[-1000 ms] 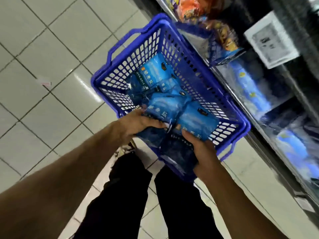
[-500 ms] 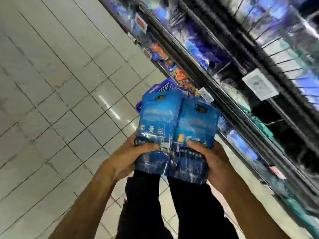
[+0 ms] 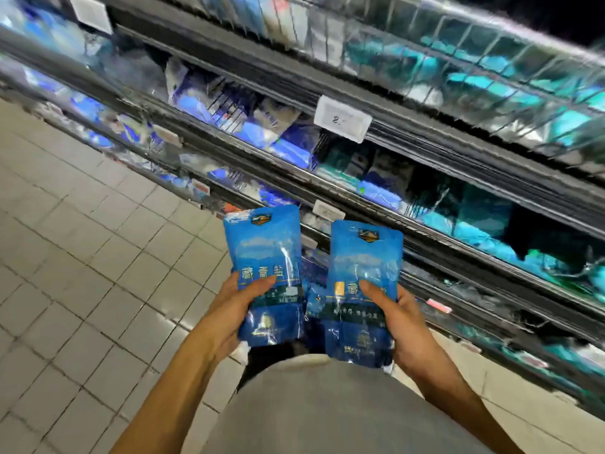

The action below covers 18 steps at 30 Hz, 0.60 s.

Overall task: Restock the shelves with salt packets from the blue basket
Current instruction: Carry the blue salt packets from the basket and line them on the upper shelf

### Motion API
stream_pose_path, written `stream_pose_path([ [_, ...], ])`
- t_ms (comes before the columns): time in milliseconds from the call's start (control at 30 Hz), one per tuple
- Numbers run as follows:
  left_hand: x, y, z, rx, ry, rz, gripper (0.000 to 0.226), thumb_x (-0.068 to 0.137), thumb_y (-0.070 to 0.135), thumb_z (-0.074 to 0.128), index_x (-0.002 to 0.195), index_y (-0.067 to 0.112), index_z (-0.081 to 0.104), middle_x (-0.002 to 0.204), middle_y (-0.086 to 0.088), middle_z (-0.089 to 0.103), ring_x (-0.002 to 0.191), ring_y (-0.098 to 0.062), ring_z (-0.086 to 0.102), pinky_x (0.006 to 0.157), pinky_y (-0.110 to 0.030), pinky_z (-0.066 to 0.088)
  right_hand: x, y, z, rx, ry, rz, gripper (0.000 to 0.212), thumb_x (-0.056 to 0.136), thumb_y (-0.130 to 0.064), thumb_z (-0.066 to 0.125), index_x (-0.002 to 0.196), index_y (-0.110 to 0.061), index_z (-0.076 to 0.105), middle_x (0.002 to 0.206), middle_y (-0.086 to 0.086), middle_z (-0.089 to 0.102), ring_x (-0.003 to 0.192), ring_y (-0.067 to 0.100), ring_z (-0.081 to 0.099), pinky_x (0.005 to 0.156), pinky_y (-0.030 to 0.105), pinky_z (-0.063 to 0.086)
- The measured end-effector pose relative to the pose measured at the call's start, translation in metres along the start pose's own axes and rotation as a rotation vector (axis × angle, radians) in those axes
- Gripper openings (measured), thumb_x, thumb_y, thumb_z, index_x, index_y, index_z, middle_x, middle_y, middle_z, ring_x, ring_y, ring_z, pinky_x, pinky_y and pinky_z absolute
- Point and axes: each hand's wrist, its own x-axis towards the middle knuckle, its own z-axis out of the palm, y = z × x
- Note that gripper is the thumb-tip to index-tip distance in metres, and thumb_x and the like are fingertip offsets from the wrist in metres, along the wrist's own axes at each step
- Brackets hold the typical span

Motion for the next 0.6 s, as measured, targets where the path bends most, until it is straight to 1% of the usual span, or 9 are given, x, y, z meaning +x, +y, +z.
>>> stream_pose_path([
  [100, 0.009, 0.008, 0.030, 0.198, -0.073, 0.080, 0.047, 0.078, 0.016, 0.080, 0.122, 0.018, 0.065, 0.112, -0.001, 0.078, 0.113, -0.029, 0.070, 0.099, -0.045, 0.053, -0.020, 0.000, -0.020, 0.050, 0.129, -0.059, 0.047, 0.060, -0.039, 0.084, 0.103, -0.020, 0.076, 0.107, 0.010, 0.078, 0.103, 0.031, 0.074, 0.093, 0.050, 0.057],
  [167, 0.014, 0.013, 0.054, 0.287, -0.178, 0.109, 0.054, 0.072, 0.020, 0.082, 0.123, 0.025, 0.063, 0.110, 0.007, 0.078, 0.108, -0.016, 0.072, 0.098, -0.036, 0.055, -0.034, 0.003, -0.031, 0.099, 0.235, -0.111, 0.055, 0.055, -0.046, 0.086, 0.103, -0.022, 0.076, 0.105, 0.007, 0.079, 0.101, 0.028, 0.074, 0.093, 0.047, 0.057],
  [267, 0.017, 0.018, 0.093, 0.409, -0.356, 0.070, 0.044, 0.072, 0.040, 0.077, 0.112, 0.036, 0.061, 0.093, 0.032, 0.073, 0.094, 0.011, 0.068, 0.076, -0.008, 0.053, -0.059, 0.015, -0.045, 0.193, 0.407, -0.190, 0.054, 0.056, -0.049, 0.086, 0.102, -0.023, 0.077, 0.104, 0.006, 0.079, 0.099, 0.026, 0.075, 0.092, 0.047, 0.058],
  [333, 0.020, 0.012, 0.117, 0.452, -0.435, 0.010, 0.023, 0.088, 0.044, 0.066, 0.110, 0.038, 0.060, 0.085, 0.042, 0.068, 0.089, 0.025, 0.060, 0.069, -0.003, 0.050, -0.079, 0.025, -0.054, 0.273, 0.514, -0.228, 0.057, 0.058, -0.048, 0.086, 0.107, -0.020, 0.076, 0.105, 0.008, 0.079, 0.100, 0.028, 0.075, 0.088, 0.046, 0.059],
  [367, 0.022, 0.010, 0.130, 0.471, -0.486, -0.023, 0.031, 0.091, 0.047, 0.062, 0.119, 0.034, 0.060, 0.099, 0.036, 0.071, 0.099, 0.019, 0.062, 0.080, -0.010, 0.054, -0.089, 0.031, -0.058, 0.329, 0.565, -0.248, 0.056, 0.058, -0.046, 0.086, 0.106, -0.019, 0.076, 0.105, 0.010, 0.078, 0.097, 0.030, 0.075, 0.081, 0.044, 0.061],
  [433, 0.018, 0.002, 0.155, 0.549, -0.579, -0.063, 0.074, 0.077, 0.064, 0.065, 0.139, 0.026, 0.055, 0.136, 0.013, 0.064, 0.127, -0.010, 0.058, 0.111, -0.039, 0.046, -0.111, 0.042, -0.067, 0.430, 0.664, -0.288, 0.051, 0.059, -0.039, 0.086, 0.103, -0.015, 0.076, 0.102, 0.014, 0.078, 0.090, 0.031, 0.076, 0.067, 0.037, 0.062],
  [500, 0.013, -0.009, 0.176, 0.613, -0.661, -0.060, 0.099, 0.059, 0.077, 0.071, 0.142, 0.024, 0.053, 0.145, 0.010, 0.054, 0.135, -0.018, 0.052, 0.118, -0.049, 0.037, -0.133, 0.051, -0.075, 0.508, 0.758, -0.320, 0.048, 0.064, -0.031, 0.085, 0.107, -0.012, 0.074, 0.102, 0.015, 0.078, 0.087, 0.031, 0.077, 0.063, 0.035, 0.061],
  [533, 0.007, -0.014, 0.187, 0.653, -0.701, -0.062, 0.103, 0.057, 0.079, 0.075, 0.141, 0.024, 0.055, 0.145, 0.011, 0.053, 0.136, -0.017, 0.051, 0.118, -0.050, 0.036, -0.143, 0.057, -0.079, 0.538, 0.803, -0.330, 0.044, 0.069, -0.027, 0.083, 0.108, -0.010, 0.073, 0.102, 0.015, 0.078, 0.087, 0.032, 0.077, 0.064, 0.036, 0.061],
  [600, -0.002, -0.027, 0.208, 0.699, -0.813, -0.073, 0.080, 0.059, 0.074, 0.076, 0.125, 0.029, 0.070, 0.134, 0.010, 0.067, 0.126, -0.016, 0.061, 0.113, -0.050, 0.043, -0.162, 0.067, -0.089, 0.592, 0.885, -0.335, 0.034, 0.078, -0.020, 0.080, 0.109, -0.009, 0.071, 0.100, 0.014, 0.078, 0.085, 0.031, 0.076, 0.066, 0.039, 0.063],
])
